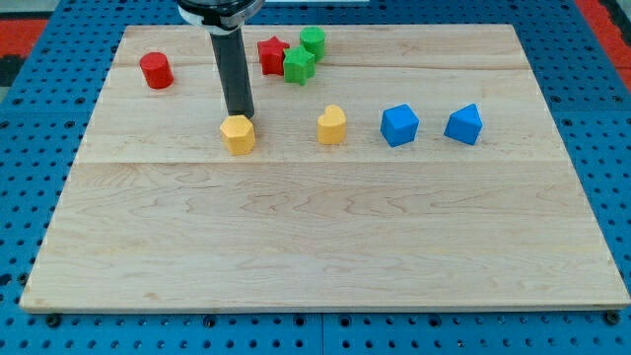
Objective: Move yellow hexagon on left side of yellow heart
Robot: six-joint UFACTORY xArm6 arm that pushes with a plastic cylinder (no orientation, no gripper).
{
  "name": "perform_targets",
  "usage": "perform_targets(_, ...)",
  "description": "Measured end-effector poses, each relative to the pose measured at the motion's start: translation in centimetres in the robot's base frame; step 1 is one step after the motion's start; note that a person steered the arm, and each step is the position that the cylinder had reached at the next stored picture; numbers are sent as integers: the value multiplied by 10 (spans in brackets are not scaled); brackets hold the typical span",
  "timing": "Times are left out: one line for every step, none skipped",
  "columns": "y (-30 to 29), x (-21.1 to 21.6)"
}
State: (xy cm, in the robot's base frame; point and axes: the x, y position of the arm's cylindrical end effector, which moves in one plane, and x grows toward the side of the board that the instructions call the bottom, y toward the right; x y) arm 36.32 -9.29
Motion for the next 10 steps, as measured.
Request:
perform_targets(1, -17)
perform_targets(-13, -19)
perform_targets(-8, 2)
perform_targets(-3, 56)
perform_targets(2, 74)
perform_targets(-12, 105)
perform_targets(23, 117)
perform_targets(60, 148)
perform_targets(33, 193)
perform_targets(15, 132)
